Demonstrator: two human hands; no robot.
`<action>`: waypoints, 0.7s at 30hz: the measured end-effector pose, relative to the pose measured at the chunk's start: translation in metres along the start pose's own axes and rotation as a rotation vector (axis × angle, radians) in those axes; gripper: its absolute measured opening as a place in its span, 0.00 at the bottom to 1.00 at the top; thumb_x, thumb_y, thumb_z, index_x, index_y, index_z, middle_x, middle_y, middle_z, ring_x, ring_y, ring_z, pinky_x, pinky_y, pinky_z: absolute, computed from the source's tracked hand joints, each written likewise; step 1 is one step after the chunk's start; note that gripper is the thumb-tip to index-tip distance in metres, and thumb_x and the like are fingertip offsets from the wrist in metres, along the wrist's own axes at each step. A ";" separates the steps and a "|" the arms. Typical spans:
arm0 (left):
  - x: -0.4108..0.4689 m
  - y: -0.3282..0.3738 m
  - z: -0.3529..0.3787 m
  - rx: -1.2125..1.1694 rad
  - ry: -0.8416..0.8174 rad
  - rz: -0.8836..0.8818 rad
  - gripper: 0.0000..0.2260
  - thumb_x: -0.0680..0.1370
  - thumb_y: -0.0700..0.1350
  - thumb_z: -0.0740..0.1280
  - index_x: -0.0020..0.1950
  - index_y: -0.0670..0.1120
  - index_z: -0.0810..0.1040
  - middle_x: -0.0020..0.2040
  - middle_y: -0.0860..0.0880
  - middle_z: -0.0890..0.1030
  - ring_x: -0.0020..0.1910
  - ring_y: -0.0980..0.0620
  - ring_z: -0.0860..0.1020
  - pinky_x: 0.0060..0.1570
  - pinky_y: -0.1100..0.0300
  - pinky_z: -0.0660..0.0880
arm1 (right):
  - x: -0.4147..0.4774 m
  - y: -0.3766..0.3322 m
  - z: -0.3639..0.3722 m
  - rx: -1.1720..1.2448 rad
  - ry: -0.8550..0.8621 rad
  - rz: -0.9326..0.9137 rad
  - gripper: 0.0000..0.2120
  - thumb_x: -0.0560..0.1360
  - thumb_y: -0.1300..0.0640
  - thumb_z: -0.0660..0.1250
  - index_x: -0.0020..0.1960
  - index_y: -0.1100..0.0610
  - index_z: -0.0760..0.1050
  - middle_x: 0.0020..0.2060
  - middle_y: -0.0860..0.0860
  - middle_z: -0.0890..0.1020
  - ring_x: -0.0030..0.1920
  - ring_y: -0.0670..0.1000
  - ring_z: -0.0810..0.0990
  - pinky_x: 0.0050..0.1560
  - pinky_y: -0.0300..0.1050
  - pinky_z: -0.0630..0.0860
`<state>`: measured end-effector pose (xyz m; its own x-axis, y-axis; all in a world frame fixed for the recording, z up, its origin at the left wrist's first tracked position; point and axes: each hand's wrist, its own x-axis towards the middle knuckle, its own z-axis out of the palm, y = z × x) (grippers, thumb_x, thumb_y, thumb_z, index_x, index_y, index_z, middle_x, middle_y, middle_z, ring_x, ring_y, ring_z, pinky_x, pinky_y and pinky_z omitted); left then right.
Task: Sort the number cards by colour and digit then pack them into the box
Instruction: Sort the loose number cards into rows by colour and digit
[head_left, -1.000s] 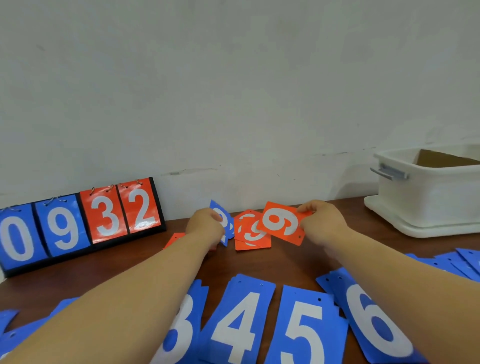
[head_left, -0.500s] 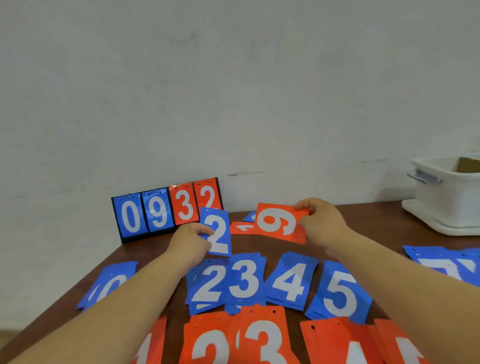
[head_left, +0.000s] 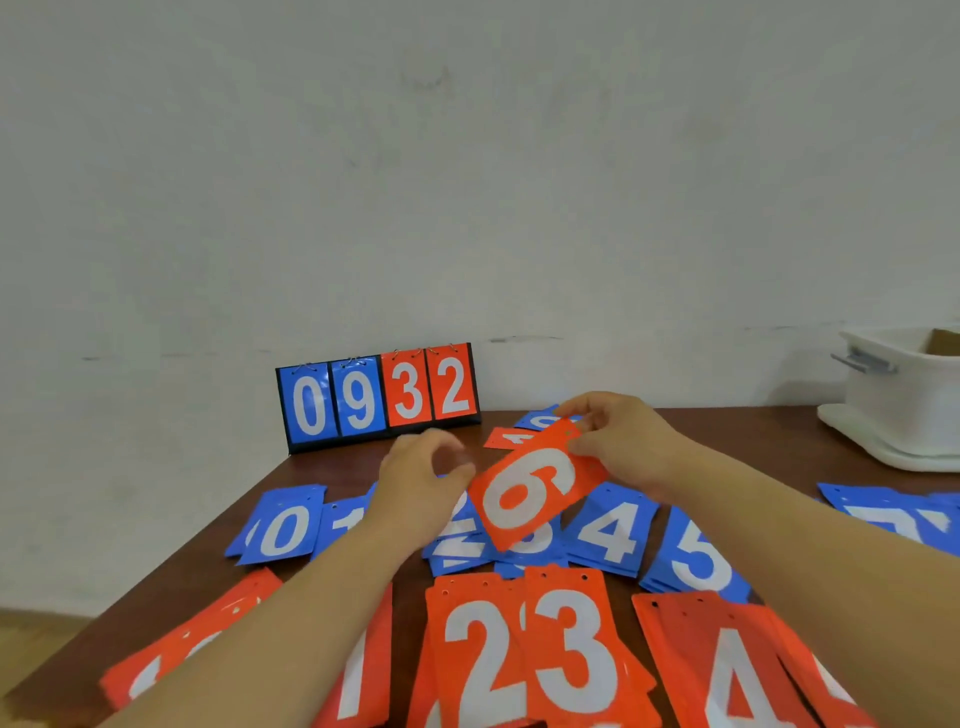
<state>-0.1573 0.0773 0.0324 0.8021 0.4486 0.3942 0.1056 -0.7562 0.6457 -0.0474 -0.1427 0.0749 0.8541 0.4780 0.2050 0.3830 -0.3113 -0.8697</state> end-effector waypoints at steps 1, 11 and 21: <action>-0.003 0.011 -0.005 -0.090 -0.041 0.041 0.06 0.78 0.50 0.71 0.55 0.58 0.80 0.59 0.58 0.75 0.59 0.58 0.75 0.56 0.63 0.71 | -0.004 -0.002 -0.002 0.003 -0.050 -0.001 0.17 0.74 0.67 0.69 0.54 0.47 0.80 0.44 0.55 0.86 0.45 0.56 0.86 0.49 0.54 0.84; -0.041 0.089 0.015 -0.455 -0.338 0.098 0.08 0.76 0.40 0.74 0.50 0.52 0.86 0.47 0.45 0.86 0.46 0.43 0.85 0.51 0.50 0.83 | -0.059 -0.002 -0.046 0.125 0.163 0.009 0.12 0.74 0.64 0.71 0.53 0.51 0.77 0.47 0.55 0.85 0.43 0.56 0.85 0.48 0.53 0.83; -0.094 0.208 0.133 -0.495 -0.425 0.307 0.09 0.72 0.40 0.77 0.45 0.52 0.81 0.32 0.52 0.72 0.30 0.55 0.70 0.34 0.58 0.70 | -0.185 0.053 -0.166 0.126 0.308 0.251 0.09 0.75 0.70 0.69 0.51 0.58 0.79 0.30 0.51 0.76 0.24 0.44 0.73 0.26 0.39 0.70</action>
<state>-0.1327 -0.1853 0.0430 0.9227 -0.0496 0.3822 -0.3595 -0.4686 0.8070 -0.1265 -0.3835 0.0655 0.9882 0.1260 0.0875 0.1195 -0.2747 -0.9541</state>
